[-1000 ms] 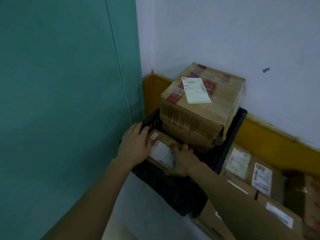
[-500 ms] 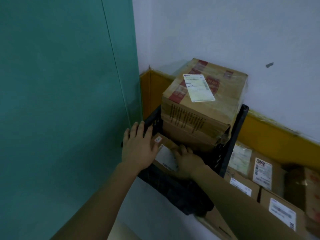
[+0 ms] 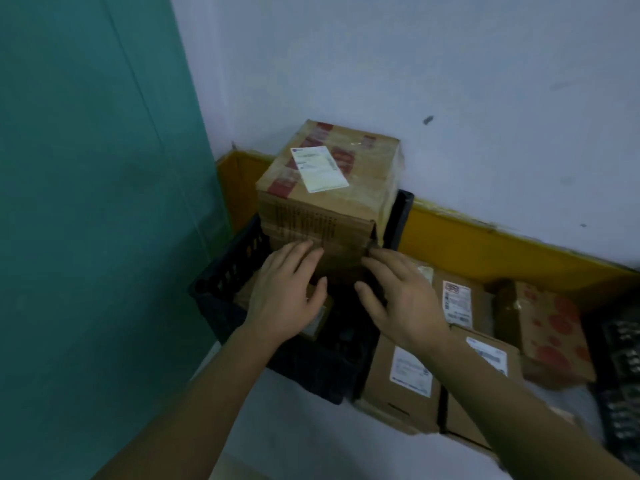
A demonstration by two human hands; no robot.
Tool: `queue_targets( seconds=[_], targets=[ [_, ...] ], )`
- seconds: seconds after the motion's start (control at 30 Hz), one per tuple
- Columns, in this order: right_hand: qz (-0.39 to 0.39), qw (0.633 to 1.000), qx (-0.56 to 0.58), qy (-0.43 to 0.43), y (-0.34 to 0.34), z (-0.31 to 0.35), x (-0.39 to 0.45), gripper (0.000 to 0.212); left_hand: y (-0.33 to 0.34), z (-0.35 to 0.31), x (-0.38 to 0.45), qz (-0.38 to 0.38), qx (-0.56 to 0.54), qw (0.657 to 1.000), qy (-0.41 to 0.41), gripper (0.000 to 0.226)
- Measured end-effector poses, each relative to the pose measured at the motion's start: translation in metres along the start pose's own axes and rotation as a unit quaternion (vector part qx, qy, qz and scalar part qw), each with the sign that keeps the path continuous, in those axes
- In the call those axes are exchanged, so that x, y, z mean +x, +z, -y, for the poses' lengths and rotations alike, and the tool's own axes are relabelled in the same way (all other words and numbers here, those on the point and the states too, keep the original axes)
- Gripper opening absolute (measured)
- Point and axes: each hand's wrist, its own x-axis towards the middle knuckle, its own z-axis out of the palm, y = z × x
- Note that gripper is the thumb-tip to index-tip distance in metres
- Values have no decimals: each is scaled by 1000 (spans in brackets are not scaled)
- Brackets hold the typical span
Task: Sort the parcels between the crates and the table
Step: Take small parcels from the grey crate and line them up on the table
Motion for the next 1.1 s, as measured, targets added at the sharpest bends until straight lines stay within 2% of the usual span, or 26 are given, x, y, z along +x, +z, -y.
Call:
queue_targets(
  seconds=[0.17,0.27,0.33,0.47,0.63,0.73,0.83,0.97,1.03,1.1],
  targets=[
    [15,990,-48,130,-24,-67,-60,60,17,-73,15,-15,-43,998,43,50],
    [12,978,-64,196,-34,-108,-104,64,37,-119,21,2,-64,996,63,54],
    [17,967,-70,243,-39,-131,-136,64,56,-146,20,34,-73,995,58,58],
    [73,934,-67,344,-39,-163,-194,76,97,-194,7,166,-59,984,14,68],
    [108,917,-23,383,-29,-177,-243,82,141,-230,-23,271,-42,960,-51,63],
    [157,908,-3,389,-13,-177,-257,90,161,-237,-44,333,-70,935,-99,57],
    [192,905,22,378,1,-172,-263,81,171,-241,-56,344,-73,928,-122,51],
    [112,908,100,391,13,-166,-268,74,168,-251,-53,332,-117,926,-137,37],
    [67,895,146,415,9,-161,-266,78,166,-256,-49,295,-162,928,-156,34],
    [18,886,161,436,-3,-154,-259,82,161,-262,-41,242,-229,924,-189,43]
  ],
)
